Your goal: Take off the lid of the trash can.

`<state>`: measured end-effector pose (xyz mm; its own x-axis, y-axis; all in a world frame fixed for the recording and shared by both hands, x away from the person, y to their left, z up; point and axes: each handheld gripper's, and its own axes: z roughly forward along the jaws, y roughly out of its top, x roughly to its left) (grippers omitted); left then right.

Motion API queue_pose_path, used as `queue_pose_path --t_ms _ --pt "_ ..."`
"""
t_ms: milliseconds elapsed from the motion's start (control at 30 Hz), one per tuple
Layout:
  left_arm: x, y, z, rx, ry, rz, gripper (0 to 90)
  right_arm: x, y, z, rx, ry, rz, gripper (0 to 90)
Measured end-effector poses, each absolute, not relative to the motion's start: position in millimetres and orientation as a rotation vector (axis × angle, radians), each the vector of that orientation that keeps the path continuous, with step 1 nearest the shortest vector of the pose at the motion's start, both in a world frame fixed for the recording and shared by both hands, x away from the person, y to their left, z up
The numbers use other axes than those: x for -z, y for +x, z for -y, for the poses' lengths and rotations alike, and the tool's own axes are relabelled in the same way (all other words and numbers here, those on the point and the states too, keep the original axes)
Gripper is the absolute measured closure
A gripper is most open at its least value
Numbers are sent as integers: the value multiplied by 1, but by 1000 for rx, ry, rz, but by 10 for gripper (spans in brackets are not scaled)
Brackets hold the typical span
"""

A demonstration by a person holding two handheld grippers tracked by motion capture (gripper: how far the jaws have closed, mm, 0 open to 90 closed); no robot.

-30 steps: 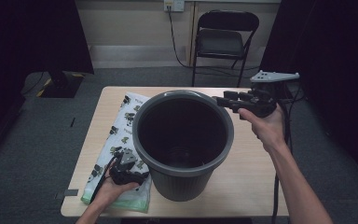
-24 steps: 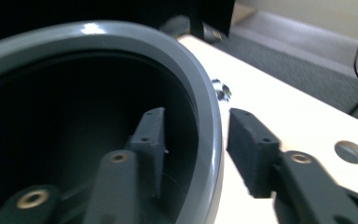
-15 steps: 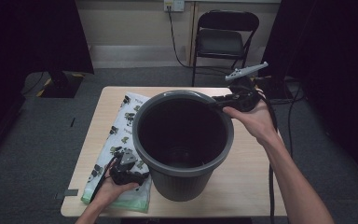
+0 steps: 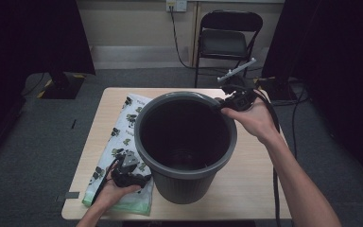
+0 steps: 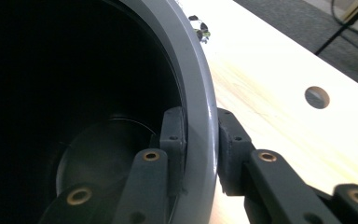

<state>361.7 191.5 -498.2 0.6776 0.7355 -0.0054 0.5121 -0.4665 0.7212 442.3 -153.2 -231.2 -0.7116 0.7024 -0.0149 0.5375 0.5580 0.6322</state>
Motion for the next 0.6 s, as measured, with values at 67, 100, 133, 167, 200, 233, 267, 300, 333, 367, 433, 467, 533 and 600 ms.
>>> queue_pose_path --t_ms 67,100,133,167,200,233,267,300,333,367,433,467,533,600 --pt "498 362 -191 -401 2172 -956 185 231 441 150 -867 1025 -2515 768" --pt "498 362 -192 -400 2171 -955 185 231 440 150 -869 1019 -2513 768" --pt "498 362 -191 -399 2170 -955 185 230 440 151 -882 1017 -2506 769" --pt "498 362 -192 -400 2171 -955 185 230 440 152 -896 1019 -2496 771" --pt "498 362 -192 -400 2170 -955 184 228 439 153 -918 1018 -2486 773" --pt "498 362 -192 -399 2171 -954 184 226 438 155 -957 1013 -2477 773" --pt "498 362 -192 -399 2170 -952 184 223 438 156 -987 1017 -2467 773" --pt "498 362 -192 -399 2170 -953 184 221 437 158 -1010 1008 -2461 773" --pt "498 362 -192 -399 2170 -951 184 221 436 158 -1020 1004 -2457 777" --pt "498 362 -192 -399 2170 -952 184 221 436 158 -1020 1004 -2457 777" --pt "498 362 -191 -400 2172 -954 183 222 437 160 -1067 1017 -2454 778" --pt "498 362 -191 -399 2170 -954 183 223 439 163 -1103 1027 -2459 779" --pt "498 362 -191 -400 2169 -953 183 225 441 166 -1165 1049 -2470 780" --pt "499 362 -191 -400 2168 -952 182 226 441 167 -1187 1046 -2472 779"
